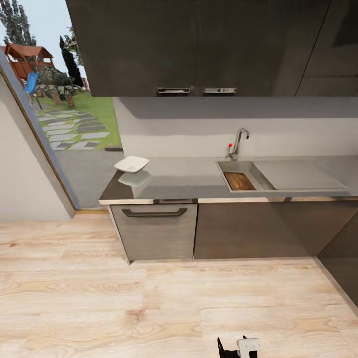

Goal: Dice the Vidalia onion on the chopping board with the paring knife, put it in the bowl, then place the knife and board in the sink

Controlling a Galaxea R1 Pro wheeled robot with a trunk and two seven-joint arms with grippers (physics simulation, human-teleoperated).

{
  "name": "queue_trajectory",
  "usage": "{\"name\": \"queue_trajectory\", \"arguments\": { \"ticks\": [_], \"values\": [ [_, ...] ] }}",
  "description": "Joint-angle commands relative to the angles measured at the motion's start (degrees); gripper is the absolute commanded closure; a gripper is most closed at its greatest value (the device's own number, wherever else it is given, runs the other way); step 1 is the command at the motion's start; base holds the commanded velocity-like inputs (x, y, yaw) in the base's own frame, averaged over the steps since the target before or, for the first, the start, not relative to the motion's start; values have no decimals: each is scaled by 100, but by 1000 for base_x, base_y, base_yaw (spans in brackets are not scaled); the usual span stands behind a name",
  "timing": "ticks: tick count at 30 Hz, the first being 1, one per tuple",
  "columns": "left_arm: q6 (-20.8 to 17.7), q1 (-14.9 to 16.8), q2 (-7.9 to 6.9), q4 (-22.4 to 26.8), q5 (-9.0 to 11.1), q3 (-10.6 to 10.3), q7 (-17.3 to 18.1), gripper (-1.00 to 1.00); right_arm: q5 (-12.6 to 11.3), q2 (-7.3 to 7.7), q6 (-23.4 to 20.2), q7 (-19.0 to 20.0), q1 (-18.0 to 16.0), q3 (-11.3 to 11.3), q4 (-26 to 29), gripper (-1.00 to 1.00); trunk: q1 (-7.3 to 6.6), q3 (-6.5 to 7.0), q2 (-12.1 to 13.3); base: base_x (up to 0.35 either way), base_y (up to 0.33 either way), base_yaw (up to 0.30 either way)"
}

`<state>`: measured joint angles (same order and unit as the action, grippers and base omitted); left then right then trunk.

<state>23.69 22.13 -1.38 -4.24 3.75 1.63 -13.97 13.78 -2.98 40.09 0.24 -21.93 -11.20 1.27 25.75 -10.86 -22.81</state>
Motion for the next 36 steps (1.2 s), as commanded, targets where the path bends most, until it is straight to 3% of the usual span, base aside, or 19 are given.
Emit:
{"name": "queue_trajectory", "arguments": {
  "ticks": [1, 36],
  "values": [
    [48, 11, -1, -25, 38, 13, 17, -100, 46, 3, 16, 2, -4, -51, -4, -100, 4, -2, -11, 0, 0, 0],
    [48, 11, 2, -25, 38, 13, 17, -100, 42, 19, 16, -191, -4, -58, -3, -100, 4, 314, -11, 0, 0, 0]
  ]
}}
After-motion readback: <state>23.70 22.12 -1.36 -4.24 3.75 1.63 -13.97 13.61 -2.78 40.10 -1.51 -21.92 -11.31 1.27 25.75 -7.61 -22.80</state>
